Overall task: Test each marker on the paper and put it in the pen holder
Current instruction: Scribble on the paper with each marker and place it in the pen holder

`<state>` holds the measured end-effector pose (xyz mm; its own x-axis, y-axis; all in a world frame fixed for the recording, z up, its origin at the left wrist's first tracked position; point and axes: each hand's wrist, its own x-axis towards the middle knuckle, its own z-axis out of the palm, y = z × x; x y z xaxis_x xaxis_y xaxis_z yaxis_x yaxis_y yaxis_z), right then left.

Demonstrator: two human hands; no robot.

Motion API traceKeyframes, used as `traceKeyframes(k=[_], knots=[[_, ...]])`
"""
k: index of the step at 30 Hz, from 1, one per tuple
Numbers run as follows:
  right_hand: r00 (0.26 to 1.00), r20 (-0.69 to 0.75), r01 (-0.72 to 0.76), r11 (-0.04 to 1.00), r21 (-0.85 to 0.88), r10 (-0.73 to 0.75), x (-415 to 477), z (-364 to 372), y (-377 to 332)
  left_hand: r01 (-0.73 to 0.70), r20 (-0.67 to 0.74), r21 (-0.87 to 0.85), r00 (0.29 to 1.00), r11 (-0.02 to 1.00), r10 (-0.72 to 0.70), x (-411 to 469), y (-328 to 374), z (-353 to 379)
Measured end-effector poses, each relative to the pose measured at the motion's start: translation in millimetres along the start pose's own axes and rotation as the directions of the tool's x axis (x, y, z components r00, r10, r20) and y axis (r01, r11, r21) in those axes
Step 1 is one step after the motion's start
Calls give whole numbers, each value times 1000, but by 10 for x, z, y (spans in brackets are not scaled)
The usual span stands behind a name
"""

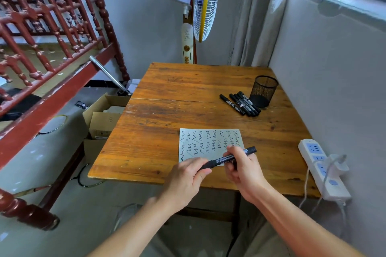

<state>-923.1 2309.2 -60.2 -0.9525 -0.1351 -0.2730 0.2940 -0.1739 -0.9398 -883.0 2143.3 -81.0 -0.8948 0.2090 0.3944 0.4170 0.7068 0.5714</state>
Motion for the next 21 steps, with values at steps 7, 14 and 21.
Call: traceKeyframes(k=[7,14,21], knots=[[944,-290,127,984,-123,-158,520,-296,-508,243,65,315,959,917,-277,215,-756,-189],[727,-585,267,933,-240,-359,1602,-663,-1143,226,145,526,926,820,-348,134,-1045,-21],[716,-588,-53,810,-584,-377,2220,-1010,-1191,225,145,551,923,804,-358,155,-1050,-23]])
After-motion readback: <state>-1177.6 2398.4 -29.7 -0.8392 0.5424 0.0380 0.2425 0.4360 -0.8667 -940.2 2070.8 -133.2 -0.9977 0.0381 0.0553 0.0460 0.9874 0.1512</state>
